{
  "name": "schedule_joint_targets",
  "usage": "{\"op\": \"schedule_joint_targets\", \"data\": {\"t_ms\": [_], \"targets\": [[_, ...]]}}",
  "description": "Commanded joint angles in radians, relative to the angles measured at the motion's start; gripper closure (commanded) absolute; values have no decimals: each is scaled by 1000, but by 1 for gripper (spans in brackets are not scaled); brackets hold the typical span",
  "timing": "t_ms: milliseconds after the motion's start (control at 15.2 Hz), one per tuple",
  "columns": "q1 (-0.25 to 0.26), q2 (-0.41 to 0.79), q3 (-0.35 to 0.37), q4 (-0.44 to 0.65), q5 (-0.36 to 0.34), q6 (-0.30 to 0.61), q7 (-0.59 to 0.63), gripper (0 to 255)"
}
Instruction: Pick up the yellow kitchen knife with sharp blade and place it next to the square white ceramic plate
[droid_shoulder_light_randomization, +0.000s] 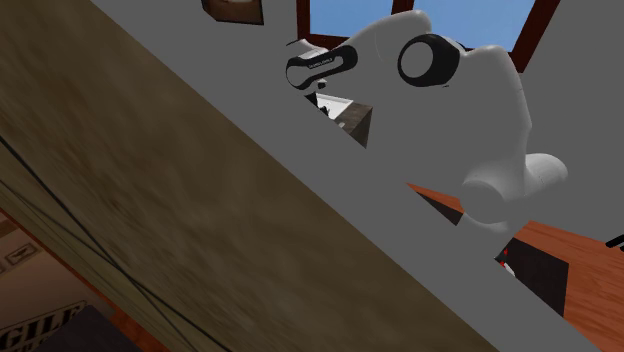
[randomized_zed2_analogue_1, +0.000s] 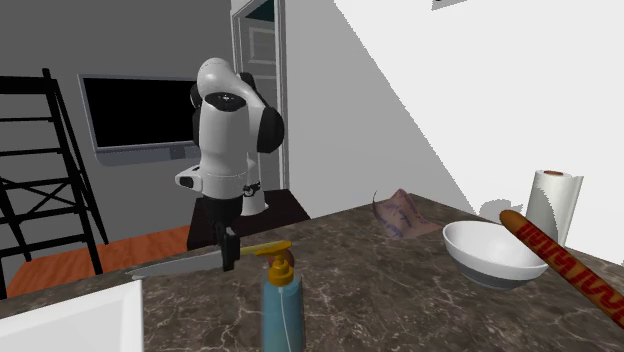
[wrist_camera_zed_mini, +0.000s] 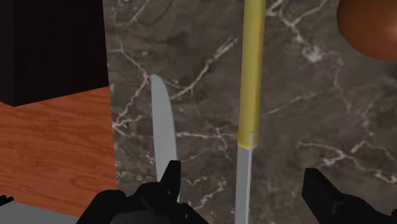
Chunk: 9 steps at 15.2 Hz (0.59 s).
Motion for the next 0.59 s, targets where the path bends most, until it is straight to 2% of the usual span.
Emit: {"op": "schedule_joint_targets", "data": {"t_ms": [0, 264, 528], "targets": [[0, 0, 0, 0, 0, 0, 0, 0], [27, 5, 4, 136, 8, -128, -16, 0], [27, 5, 4, 136, 8, -128, -16, 0]]}}
